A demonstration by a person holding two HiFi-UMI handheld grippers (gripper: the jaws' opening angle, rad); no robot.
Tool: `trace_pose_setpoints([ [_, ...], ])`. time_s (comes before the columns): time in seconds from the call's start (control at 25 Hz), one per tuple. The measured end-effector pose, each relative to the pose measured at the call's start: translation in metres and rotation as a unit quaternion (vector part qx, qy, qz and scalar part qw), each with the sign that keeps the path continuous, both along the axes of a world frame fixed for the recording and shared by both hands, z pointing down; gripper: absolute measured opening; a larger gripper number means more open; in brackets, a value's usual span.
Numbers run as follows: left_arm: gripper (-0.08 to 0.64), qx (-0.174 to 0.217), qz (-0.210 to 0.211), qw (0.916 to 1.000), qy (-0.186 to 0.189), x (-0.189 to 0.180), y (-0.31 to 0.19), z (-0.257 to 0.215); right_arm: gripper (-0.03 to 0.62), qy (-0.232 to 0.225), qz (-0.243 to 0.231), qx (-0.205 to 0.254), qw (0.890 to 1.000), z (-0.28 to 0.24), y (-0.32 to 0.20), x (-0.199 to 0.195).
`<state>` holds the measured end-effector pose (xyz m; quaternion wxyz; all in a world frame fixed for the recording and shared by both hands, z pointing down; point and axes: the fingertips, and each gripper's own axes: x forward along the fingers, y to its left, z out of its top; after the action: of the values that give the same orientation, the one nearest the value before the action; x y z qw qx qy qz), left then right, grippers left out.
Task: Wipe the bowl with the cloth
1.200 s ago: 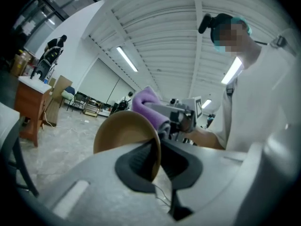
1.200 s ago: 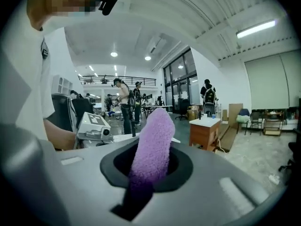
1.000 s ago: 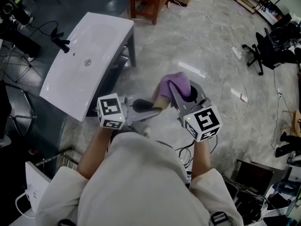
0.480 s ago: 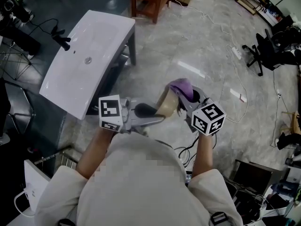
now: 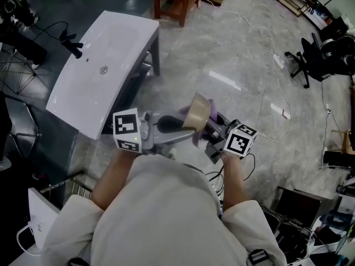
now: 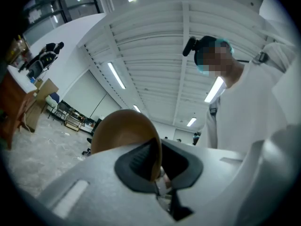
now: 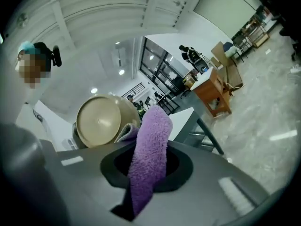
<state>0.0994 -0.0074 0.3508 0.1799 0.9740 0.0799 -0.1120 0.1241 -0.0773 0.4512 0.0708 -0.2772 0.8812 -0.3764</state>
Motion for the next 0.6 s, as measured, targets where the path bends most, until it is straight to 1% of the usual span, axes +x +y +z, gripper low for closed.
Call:
trace_pose_setpoints([
  [0.12, 0.012, -0.002, -0.021, 0.9998, -0.005, -0.003, -0.009, 0.003, 0.046, -0.001, -0.032, -0.012, 0.999, 0.006, 0.018, -0.025],
  [0.24, 0.012, -0.003, -0.036, 0.9992, -0.015, -0.007, -0.016, 0.006, 0.048, -0.018, -0.048, -0.016, 0.999, 0.005, 0.029, -0.039],
  [0.44, 0.011, 0.005, -0.055, 0.9982, -0.025, -0.006, -0.023, 0.010, 0.048, -0.033, -0.048, -0.024, 0.998, -0.005, 0.039, -0.042],
  [0.6, 0.011, 0.011, -0.078, 0.9954, -0.053, -0.005, -0.032, 0.020, 0.048, -0.054, -0.036, -0.023, 0.998, -0.017, 0.048, -0.037],
])
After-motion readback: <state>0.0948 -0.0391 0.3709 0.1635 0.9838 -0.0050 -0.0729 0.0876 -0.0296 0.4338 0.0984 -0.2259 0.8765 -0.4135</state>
